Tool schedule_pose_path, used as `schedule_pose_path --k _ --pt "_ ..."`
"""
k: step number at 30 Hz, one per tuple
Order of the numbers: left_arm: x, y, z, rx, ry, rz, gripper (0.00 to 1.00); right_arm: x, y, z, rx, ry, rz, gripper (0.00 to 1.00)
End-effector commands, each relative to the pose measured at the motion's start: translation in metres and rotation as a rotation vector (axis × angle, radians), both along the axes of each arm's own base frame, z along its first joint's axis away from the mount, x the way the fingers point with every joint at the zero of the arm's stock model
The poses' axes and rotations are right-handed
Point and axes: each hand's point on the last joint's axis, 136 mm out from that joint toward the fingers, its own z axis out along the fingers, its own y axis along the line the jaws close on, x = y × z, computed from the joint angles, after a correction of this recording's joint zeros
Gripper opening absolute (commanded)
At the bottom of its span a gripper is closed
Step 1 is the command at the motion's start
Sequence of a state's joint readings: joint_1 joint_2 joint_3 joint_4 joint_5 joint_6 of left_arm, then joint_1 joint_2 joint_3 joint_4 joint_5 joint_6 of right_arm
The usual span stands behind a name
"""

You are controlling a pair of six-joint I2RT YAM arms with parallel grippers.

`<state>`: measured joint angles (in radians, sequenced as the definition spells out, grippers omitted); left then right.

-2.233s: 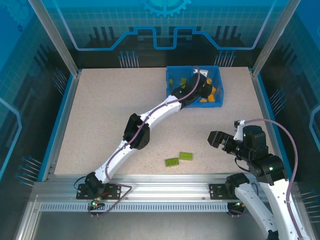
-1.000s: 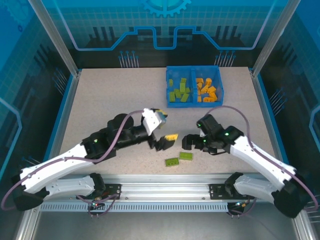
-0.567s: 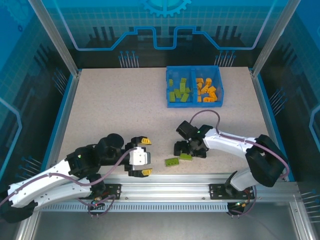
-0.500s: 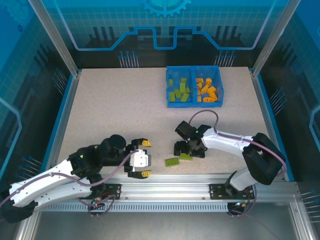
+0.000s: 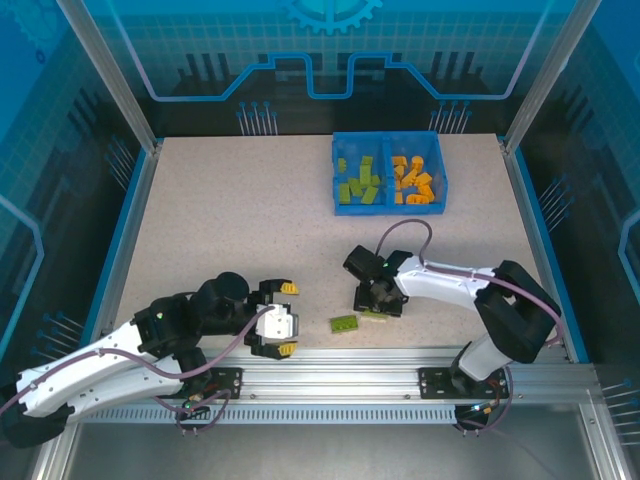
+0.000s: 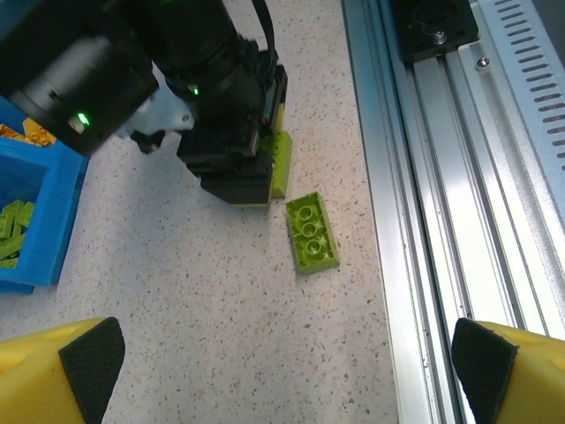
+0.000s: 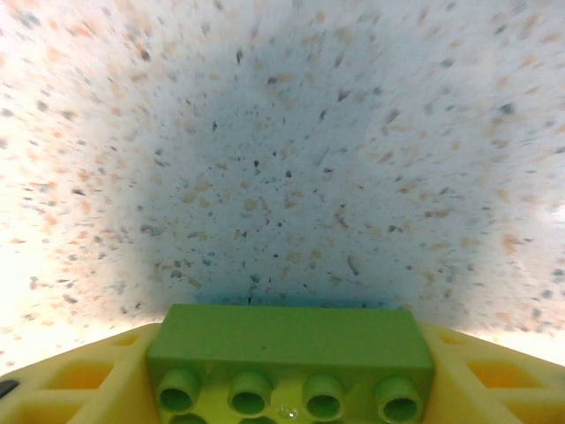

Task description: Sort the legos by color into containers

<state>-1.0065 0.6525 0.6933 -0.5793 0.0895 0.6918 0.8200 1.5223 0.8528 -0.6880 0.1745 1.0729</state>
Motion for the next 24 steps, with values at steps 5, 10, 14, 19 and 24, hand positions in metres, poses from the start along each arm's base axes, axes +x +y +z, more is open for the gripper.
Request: schedule_pose_path --k 5,10,14,19,24 --pt "0.008 0.007 0.003 -0.002 -0.070 0.034 0.99 0.065 -0.015 0.111 0.037 -0.373 -0.005 0.57" --pt "0.016 0.012 0.016 -0.062 -0.116 0.086 0.99 0.143 -0.016 0.170 -0.036 -0.564 0.118 0.55" --pt "0.024 0.018 0.020 -0.083 -0.121 0.137 0.99 0.218 -0.017 0.189 -0.097 -0.620 0.127 0.55" --pt "0.030 0.025 0.021 -0.085 -0.117 0.179 0.99 0.305 -0.010 0.185 -0.156 -0.646 0.128 0.55" --pt "0.033 0.026 0.021 -0.095 -0.120 0.188 0.99 0.373 -0.011 0.157 -0.181 -0.623 0.113 0.55"
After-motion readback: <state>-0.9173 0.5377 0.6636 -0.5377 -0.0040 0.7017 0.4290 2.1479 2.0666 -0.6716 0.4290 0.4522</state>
